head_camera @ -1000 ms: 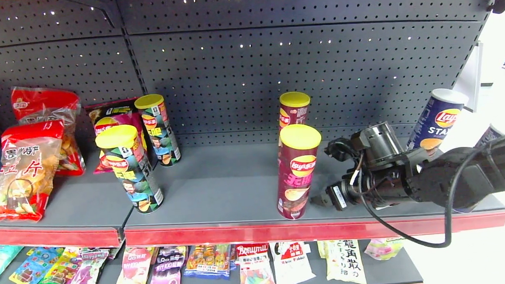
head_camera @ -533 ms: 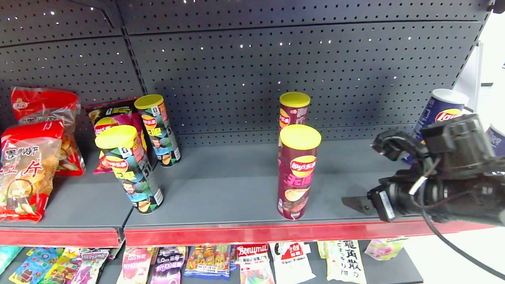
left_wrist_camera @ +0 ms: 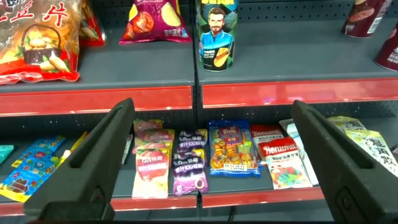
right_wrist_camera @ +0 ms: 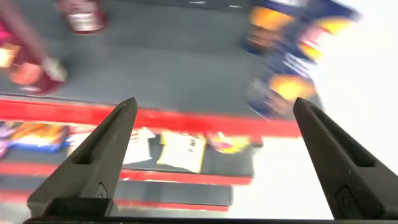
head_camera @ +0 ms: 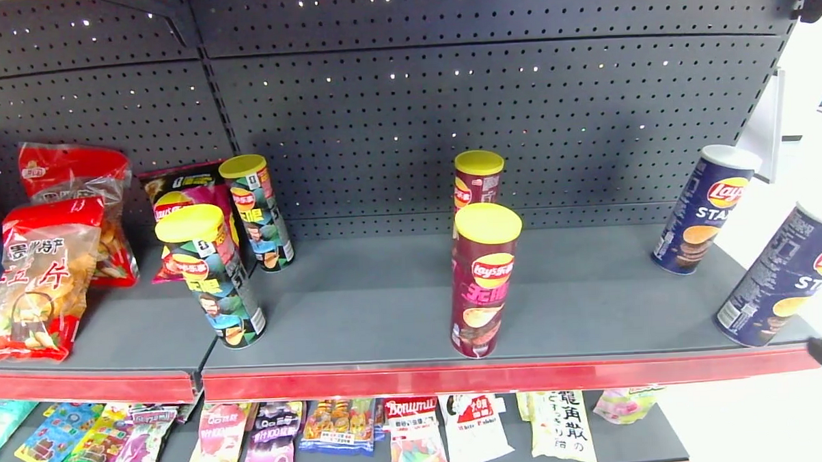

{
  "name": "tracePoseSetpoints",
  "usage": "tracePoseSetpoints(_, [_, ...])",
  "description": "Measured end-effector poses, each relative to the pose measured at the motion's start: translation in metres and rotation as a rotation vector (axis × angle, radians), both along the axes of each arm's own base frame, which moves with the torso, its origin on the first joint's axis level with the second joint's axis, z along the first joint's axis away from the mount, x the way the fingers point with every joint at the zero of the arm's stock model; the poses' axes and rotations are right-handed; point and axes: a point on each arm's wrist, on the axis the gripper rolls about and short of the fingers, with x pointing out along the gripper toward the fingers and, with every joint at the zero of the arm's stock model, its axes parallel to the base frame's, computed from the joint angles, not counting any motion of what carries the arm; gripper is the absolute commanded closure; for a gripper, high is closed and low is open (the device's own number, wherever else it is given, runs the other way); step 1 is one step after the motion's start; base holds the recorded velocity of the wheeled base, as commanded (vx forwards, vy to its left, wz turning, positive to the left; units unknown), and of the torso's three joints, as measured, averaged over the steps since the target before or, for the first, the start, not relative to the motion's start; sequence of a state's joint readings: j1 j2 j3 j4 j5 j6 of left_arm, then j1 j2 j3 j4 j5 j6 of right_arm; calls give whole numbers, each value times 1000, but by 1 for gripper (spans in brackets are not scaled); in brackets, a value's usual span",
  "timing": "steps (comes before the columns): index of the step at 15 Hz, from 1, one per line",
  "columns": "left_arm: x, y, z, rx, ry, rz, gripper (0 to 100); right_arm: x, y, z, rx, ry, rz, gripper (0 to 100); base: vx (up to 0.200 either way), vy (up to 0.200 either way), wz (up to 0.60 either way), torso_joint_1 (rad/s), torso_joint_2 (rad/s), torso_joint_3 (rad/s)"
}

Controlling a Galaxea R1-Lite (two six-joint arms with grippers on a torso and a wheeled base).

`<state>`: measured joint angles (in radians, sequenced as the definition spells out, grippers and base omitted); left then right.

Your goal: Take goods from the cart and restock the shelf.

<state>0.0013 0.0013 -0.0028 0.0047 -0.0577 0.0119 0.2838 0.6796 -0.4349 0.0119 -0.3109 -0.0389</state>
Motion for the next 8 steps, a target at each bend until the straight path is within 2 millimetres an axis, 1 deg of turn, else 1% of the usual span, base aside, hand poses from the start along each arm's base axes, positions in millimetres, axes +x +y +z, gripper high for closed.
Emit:
tracePoseSetpoints(1, [0,0,0,0,0,0,0,-22,-8,-8,0,-22,-36,0,0,0,0,0,0,0])
tracePoseSetpoints(3, [0,0,0,-1,0,0,0,-59,-17,-27,12,-74,-74,0,0,0,0,0,0,0])
tracePoseSetpoints(4, [0,0,0,0,0,0,0,-73,-20,-36,37,-109,-104,0,0,0,0,0,0,0])
tracePoseSetpoints(5, [0,0,0,0,0,0,0,-81,-22,-48,59,-110,-135,0,0,0,0,0,0,0])
tracePoseSetpoints(6, [0,0,0,0,0,0,0,-84,-22,-60,72,-101,-152,0,0,0,0,0,0,0])
tracePoseSetpoints(8, [0,0,0,-1,0,-1,0,-79,-21,-84,100,-110,-144,0,0,0,0,0,0,0])
